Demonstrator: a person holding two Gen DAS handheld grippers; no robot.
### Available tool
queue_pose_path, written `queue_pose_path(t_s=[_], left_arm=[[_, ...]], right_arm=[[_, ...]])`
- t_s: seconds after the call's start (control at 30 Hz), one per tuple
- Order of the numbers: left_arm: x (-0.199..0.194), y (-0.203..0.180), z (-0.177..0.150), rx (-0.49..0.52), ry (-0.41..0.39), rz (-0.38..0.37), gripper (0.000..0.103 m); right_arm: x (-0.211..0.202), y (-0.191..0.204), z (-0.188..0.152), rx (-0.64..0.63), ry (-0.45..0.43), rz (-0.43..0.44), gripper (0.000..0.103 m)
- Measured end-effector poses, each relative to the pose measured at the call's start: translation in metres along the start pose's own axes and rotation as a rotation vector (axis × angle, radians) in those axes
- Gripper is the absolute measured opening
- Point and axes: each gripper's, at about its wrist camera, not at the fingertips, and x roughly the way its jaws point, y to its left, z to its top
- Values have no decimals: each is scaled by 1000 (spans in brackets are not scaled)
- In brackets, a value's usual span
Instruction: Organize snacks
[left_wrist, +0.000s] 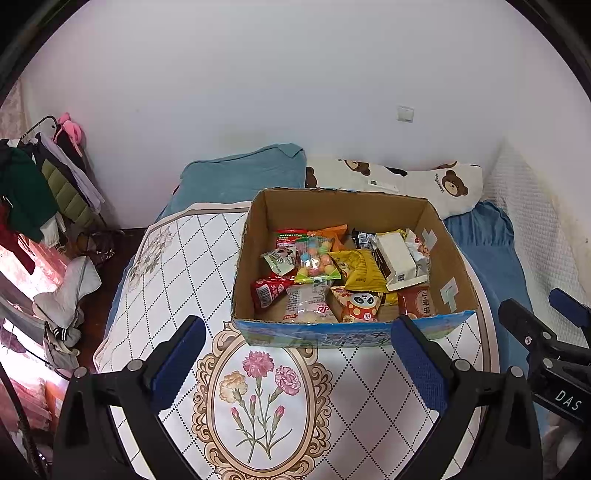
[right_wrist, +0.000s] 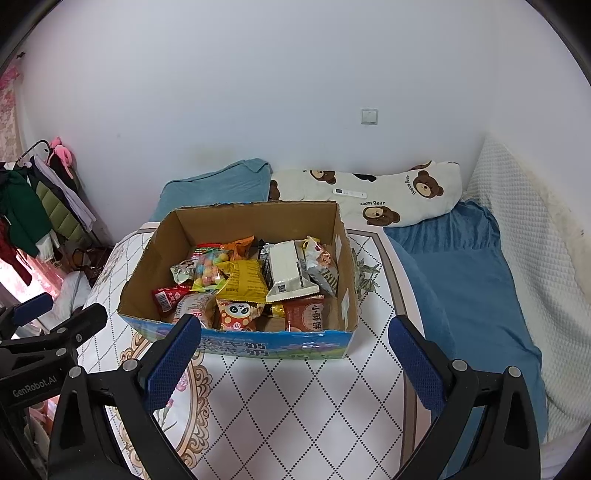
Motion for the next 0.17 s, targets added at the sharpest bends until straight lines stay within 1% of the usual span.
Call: queue_pose_path(t_s=[0.17], left_arm=[[-2, 1, 1, -5, -4, 1, 103]], right_arm=[[0, 1, 0, -1, 0, 1, 103]])
